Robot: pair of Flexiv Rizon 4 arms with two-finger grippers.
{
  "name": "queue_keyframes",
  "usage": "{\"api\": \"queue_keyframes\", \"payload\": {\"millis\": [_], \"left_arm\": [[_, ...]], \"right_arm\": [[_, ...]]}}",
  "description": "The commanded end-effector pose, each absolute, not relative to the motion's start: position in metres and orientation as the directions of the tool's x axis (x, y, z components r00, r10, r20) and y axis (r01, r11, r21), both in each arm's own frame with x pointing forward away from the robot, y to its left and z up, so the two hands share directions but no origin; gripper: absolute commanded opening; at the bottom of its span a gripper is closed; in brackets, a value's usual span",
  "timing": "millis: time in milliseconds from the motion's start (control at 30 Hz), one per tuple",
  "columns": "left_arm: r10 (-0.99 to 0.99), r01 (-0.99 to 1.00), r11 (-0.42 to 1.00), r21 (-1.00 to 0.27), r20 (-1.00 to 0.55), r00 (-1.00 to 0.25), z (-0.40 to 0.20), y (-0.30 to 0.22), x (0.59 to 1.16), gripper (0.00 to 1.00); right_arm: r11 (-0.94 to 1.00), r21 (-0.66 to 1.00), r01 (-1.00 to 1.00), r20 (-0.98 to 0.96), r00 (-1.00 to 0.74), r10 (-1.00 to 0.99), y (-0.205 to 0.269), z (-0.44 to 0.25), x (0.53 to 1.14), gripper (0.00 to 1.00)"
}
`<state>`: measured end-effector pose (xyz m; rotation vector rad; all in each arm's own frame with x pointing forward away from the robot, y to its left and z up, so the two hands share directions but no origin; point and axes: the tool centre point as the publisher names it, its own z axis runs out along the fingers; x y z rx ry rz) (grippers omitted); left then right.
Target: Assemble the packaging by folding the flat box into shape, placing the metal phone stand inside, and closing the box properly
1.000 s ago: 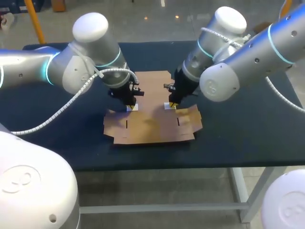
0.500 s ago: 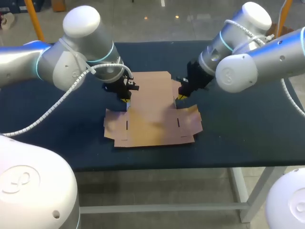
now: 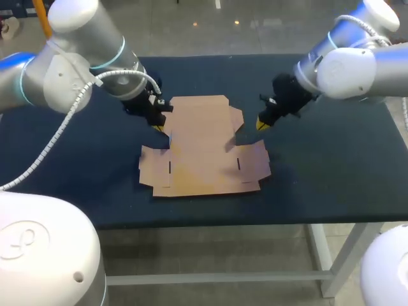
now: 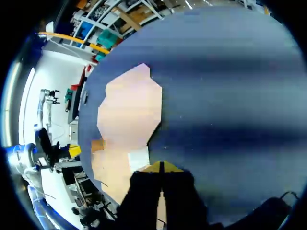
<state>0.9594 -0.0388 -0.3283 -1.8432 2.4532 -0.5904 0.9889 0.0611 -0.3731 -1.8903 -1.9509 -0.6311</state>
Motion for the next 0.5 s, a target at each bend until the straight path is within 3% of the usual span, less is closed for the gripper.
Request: {"api": "queue_keyframes", "payload": {"millis": [33,500], "left_arm": [[-0.933,-0.92,0.229,-0.317,0.2,-0.301,-0.312,-0.032,0.936,0.0],[-0.931,-0.92,0.208,-0.334,0.22,-0.29,-0.294,-0.027,0.872,0.0]], "right_arm": [[0.033,0.042,0.999,0.579,-0.052,0.814,0.043,-0.354,0.977,0.0],[0.043,0.028,0.999,0.589,-0.051,0.807,0.017,-0.342,0.916,0.0]]}}
